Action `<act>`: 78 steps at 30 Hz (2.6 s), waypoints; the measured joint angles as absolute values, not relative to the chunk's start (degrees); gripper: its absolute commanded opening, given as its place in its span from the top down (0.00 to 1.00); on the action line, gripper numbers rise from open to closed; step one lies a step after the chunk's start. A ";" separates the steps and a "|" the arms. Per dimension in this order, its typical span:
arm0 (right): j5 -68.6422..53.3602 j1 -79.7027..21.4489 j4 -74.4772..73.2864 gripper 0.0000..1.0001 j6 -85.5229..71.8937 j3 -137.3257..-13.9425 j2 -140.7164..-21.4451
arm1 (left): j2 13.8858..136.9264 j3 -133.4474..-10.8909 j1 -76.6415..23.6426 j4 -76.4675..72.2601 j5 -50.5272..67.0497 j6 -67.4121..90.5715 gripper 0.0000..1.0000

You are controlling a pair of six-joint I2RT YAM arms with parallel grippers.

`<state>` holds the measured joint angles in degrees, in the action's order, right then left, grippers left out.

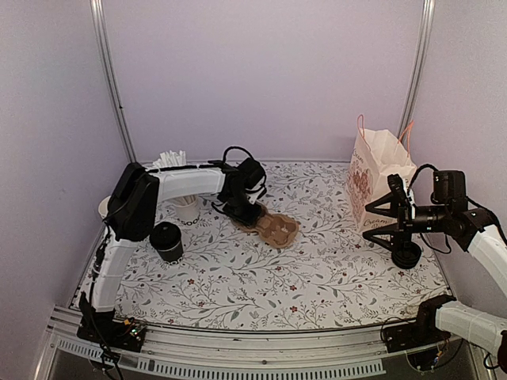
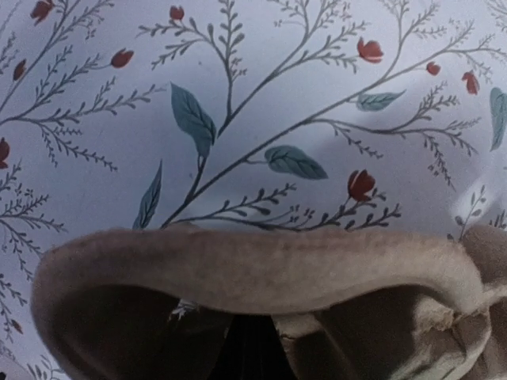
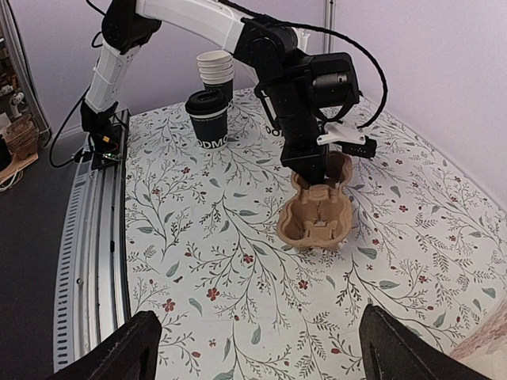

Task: Pack the takeout coffee

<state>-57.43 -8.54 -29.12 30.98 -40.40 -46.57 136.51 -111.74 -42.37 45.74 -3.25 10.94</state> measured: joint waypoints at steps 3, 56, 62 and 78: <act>-57.45 -8.54 -29.12 0.10 31.11 -40.40 -46.57 | 133.69 -108.51 -42.48 46.33 -3.60 10.68 1.00; -57.43 -8.54 -29.56 0.10 32.18 -40.40 -47.48 | 115.18 -89.86 -57.34 48.45 -12.99 40.14 0.44; -57.41 -8.54 -29.56 0.10 32.18 -40.40 -47.55 | 115.50 -89.86 -55.57 48.84 -11.94 39.99 0.48; -57.32 -8.54 -29.56 0.10 32.21 -40.40 -47.77 | 117.69 -89.86 -54.57 48.75 -8.69 39.07 0.52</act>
<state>-57.32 -8.54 -29.56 32.21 -40.40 -47.77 117.69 -89.86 -54.57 48.75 -8.69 39.07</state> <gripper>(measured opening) 0.900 0.486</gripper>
